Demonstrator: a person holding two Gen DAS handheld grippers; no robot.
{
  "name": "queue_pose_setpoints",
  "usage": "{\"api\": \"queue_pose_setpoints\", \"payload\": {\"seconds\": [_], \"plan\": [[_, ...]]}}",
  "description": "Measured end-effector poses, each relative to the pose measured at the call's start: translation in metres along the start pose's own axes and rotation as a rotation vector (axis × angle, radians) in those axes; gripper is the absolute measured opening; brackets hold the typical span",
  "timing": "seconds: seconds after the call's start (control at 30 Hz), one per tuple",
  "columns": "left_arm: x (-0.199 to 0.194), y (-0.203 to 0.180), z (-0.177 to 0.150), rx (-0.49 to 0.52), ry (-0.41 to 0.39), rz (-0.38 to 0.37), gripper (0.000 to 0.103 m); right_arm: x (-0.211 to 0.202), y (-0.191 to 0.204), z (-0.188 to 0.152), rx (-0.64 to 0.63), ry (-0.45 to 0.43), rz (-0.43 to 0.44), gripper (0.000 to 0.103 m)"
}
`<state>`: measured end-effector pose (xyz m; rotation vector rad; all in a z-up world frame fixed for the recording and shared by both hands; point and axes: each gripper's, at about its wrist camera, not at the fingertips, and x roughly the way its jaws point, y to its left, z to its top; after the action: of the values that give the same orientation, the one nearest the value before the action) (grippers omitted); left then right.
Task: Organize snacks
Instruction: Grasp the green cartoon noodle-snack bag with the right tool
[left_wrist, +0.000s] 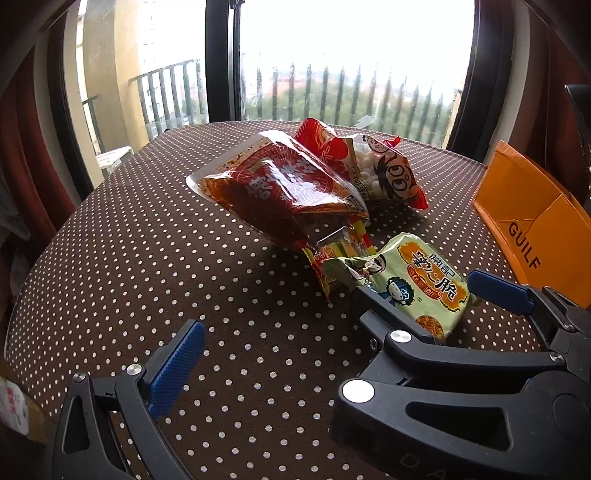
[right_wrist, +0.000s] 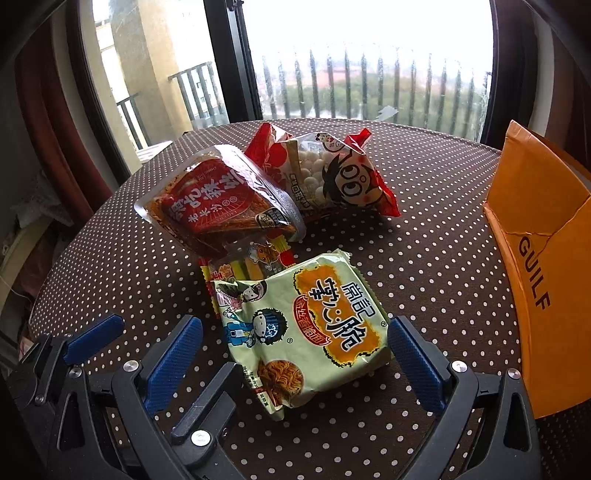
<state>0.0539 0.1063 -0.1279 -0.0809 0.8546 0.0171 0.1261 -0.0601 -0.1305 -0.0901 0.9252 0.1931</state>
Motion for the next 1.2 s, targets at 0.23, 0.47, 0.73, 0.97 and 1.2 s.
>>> {"api": "queue_pose_setpoints", "payload": {"seconds": [0.23, 0.47, 0.73, 0.97, 1.2], "plan": [[0.012, -0.001, 0.003, 0.000, 0.031, -0.009, 0.102, 0.012, -0.005, 0.002, -0.009, 0.010, -0.033, 0.102], [0.021, -0.007, 0.009, 0.011, 0.044, -0.013, 0.102, 0.020, -0.015, 0.006, 0.005, 0.020, -0.059, 0.102], [0.027, -0.015, 0.016, 0.022, 0.057, -0.022, 0.102, 0.032, -0.025, 0.012, 0.031, 0.061, -0.055, 0.093], [0.031, -0.025, 0.022, 0.036, 0.058, -0.028, 0.101, 0.025, -0.034, 0.012, 0.040, 0.045, -0.058, 0.085], [0.036, -0.038, 0.034, 0.040, 0.047, -0.036, 0.101, 0.021, -0.052, 0.019, 0.088, 0.023, -0.083, 0.085]]}}
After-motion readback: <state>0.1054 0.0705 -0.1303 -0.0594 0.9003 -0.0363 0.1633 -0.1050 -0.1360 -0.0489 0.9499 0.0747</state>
